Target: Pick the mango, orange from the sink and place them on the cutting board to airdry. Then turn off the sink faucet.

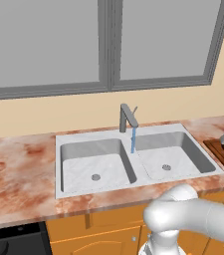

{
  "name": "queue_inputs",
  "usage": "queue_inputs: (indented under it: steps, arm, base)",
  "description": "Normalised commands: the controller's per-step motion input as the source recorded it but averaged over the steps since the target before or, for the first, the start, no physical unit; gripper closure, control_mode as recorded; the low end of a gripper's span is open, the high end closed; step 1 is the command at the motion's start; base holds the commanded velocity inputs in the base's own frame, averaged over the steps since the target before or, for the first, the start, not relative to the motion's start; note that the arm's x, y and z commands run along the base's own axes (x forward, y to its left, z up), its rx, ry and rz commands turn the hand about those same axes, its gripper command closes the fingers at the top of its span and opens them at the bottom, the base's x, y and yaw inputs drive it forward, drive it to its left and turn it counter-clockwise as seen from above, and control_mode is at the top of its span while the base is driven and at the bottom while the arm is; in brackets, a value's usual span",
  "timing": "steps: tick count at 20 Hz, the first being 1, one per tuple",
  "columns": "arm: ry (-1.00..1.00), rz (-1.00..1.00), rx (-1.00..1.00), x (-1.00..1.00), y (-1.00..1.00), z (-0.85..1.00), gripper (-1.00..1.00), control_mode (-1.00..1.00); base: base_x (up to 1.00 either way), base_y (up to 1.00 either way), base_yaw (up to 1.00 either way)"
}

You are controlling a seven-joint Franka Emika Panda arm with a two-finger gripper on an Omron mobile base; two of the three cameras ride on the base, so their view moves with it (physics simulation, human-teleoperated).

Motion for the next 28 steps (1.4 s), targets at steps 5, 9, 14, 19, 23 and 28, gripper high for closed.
queue_inputs:
  steps: [5, 9, 14, 19, 23, 28]
  arm:
    - [-0.08, 0.10, 0.00, -0.46, 0.33, 0.12, -1.00, -1.00]
    - [-0.11, 0.13, 0.00, -0.57, 0.21, 0.00, -1.00, -1.00]
    - [-0.03, 0.13, 0.05, -0.32, 0.07, 0.46, -1.00, -1.00]
    - [0.00, 0.16, 0.07, -0.27, 0.02, 0.69, -1.00, -1.00]
    - [-0.02, 0.20, 0.08, -0.36, 0.00, 0.41, -1.00, -1.00]
    - [-0.02, 0.22, 0.00, -0.20, 0.14, 0.00, -1.00, -1.00]
  base:
    - [0.00, 0.00, 0.00]
    - [0.00, 0.00, 0.00]
    - [0.00, 0.00, 0.00]
    - [0.00, 0.00, 0.00]
    - [0.00, 0.00, 0.00]
    - [0.00, 0.00, 0.00]
